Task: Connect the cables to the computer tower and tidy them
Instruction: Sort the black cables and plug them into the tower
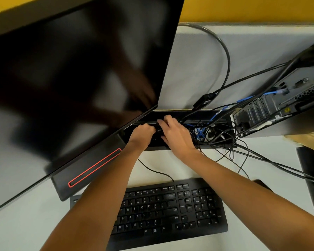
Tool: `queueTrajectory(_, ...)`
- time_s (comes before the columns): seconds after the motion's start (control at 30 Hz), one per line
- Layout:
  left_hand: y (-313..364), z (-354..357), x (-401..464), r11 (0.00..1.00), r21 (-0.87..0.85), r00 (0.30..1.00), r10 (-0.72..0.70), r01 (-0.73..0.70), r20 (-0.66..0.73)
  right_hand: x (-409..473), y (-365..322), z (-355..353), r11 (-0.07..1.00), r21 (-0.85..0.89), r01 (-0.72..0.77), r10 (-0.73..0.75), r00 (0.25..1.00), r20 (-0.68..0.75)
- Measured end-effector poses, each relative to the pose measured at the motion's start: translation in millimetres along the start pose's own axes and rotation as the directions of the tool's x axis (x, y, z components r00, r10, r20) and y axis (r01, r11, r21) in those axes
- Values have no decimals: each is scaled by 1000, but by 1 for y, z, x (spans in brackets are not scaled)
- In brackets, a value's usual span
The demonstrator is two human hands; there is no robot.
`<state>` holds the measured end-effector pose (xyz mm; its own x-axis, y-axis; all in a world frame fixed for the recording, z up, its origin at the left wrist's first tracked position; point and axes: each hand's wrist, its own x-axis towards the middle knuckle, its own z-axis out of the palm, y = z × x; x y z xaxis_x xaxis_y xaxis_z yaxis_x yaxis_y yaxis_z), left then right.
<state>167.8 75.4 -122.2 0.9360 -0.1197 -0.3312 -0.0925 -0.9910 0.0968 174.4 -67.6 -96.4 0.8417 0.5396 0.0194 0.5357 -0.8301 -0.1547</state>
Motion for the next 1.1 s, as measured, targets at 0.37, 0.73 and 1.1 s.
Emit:
queueTrajectory(0.37, -6, 13, -19, 832, -555, 970, -133, -2, -203, 25, -6, -24, 983, -175, 55, 19, 919, 394)
queueTrajectory(0.73, -23, 7, -25, 799, -601, 981, -94, -28, -171, 39, -2, -6, 950, -236, 206, -76, 883, 463)
queueTrajectory(1.1, 13, -11, -6, 978, -73, 975, -201, 194, -97, 32, -11, 6, 988, -155, 21, 36, 934, 357)
